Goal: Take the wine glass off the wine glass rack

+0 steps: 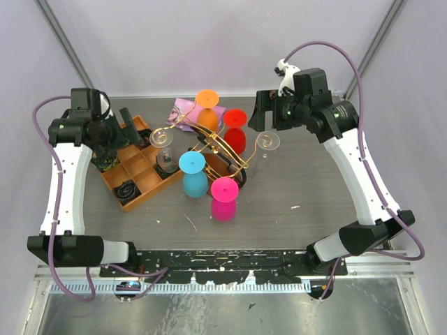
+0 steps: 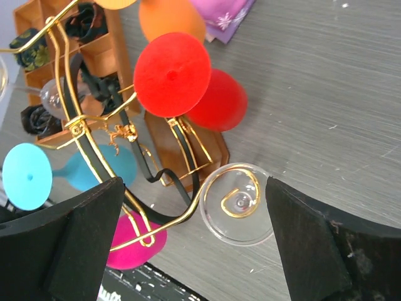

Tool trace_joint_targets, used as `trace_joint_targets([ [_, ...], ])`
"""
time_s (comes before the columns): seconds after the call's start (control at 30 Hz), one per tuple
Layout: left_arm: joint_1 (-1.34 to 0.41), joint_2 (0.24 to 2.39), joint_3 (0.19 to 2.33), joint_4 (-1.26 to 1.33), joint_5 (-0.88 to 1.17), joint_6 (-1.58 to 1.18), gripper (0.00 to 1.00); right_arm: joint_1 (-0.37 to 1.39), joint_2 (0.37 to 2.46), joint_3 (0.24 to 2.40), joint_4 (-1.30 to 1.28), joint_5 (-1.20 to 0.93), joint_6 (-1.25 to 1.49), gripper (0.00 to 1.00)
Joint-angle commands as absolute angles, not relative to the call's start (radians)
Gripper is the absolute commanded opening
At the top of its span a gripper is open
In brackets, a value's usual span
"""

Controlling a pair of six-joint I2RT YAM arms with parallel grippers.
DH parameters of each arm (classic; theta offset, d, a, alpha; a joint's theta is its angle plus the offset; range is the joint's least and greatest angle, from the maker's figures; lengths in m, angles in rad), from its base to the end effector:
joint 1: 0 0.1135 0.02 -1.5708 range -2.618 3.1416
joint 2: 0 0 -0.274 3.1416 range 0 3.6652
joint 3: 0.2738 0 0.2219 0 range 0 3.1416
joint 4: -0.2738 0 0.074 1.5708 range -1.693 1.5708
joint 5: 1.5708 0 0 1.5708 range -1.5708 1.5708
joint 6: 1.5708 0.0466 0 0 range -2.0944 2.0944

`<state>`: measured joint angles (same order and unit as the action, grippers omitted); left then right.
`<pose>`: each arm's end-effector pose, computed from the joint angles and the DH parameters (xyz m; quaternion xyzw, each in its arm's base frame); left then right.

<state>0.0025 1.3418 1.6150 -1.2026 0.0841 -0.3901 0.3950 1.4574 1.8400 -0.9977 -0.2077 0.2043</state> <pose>0.2194 -0.0034 0.3993 -0.1719 0.9326 -0.0998 0.3014 0.2386 0.1099 0.4521 -0.1315 0.8747 0.2230 0.4098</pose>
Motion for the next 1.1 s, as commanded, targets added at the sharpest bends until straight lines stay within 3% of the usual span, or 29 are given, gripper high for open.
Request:
trace_joint_targets([
  [0.0,0.002,1.349,1.699,-1.242,0.098,-0.358,0.99,0.392,1.456,1.889,-0.967,-0.102,0.216,1.00],
  [0.23,0.003,1.343,1.661,-1.253,0.073,-0.361,0.99,0.357,1.427,1.824,-0.923,0.093,0.299,1.00],
  [0.63,0.002,1.217,1.283,-1.131,-0.007,-0.526,0.99,0.289,1.331,1.703,-0.879,0.029,0.258,1.00],
  [1.07,-0.045,1.078,0.960,-1.038,0.077,-0.704,0.99,0.289,1.288,1.600,-0.812,0.008,0.243,1.00],
])
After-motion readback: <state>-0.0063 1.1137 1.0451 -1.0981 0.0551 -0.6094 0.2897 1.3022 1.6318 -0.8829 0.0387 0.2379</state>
